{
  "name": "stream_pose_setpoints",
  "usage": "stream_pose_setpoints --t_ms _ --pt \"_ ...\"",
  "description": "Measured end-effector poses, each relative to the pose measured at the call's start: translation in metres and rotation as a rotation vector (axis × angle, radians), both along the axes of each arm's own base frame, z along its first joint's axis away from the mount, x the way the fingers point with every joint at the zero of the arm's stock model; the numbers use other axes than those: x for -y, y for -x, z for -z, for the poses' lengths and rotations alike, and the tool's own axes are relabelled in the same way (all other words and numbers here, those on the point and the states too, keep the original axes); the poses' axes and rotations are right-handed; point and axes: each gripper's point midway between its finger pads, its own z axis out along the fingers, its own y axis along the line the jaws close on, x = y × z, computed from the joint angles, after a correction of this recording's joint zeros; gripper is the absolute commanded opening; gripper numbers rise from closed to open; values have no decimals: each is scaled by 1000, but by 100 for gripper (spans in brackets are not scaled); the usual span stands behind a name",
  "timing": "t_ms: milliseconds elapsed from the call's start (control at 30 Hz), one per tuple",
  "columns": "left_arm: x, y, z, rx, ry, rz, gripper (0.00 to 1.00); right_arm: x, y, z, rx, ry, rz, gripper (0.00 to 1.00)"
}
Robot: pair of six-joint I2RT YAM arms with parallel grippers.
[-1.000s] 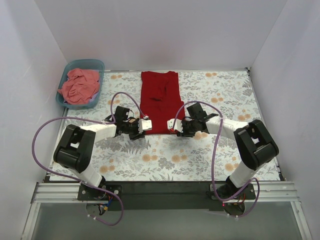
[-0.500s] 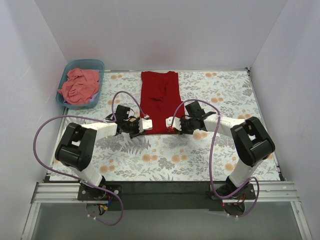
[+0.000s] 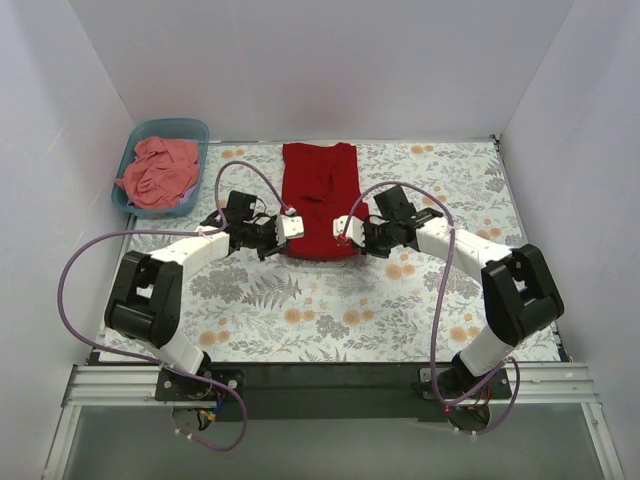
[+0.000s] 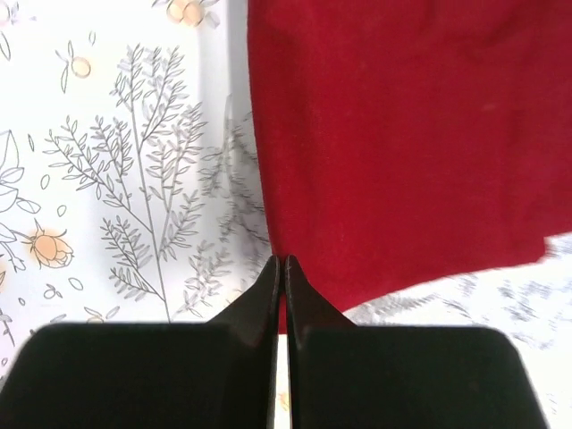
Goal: Fold and stack the t-shirts
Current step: Fold the tshirt
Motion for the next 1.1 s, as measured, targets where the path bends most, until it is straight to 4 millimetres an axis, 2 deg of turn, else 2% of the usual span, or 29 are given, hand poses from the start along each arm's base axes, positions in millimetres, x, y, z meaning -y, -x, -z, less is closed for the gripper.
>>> stream_pose_setpoints --t_ms 67,167,267,367,500,700,767,833,933,1000,1100 --pt "0 -9 -17 32 15 -12 0 -2 -5 -20 27 -21 9 1" --pt "0 -17 -38 74 32 -24 0 -4 -12 -39 58 -40 17 1" --pt "-2 -16 -50 90 37 -26 0 -2 -11 -44 55 -41 22 1" --pt "-3 -6 -60 92 42 -15 0 2 -2 -49 32 -38 20 1" --pt "-7 21 -82 95 61 20 0 6 25 -72 36 -62 -7 1" --pt "-14 76 -127 123 103 45 0 -2 99 -113 6 -132 -119 1" --pt "-15 84 -141 127 118 34 0 0 106 -123 -7 -138 -115 1" --pt "-13 78 -153 127 129 13 0 1 99 -131 -12 -139 -93 1" --pt "-8 45 -163 130 135 -30 0 3 69 -133 -19 -132 -45 1" --pt "-4 17 -158 125 130 -63 0 5 43 -125 -31 -116 -21 1" --pt "1 -22 -135 94 113 -97 0 9 12 -101 -68 -78 3 1"
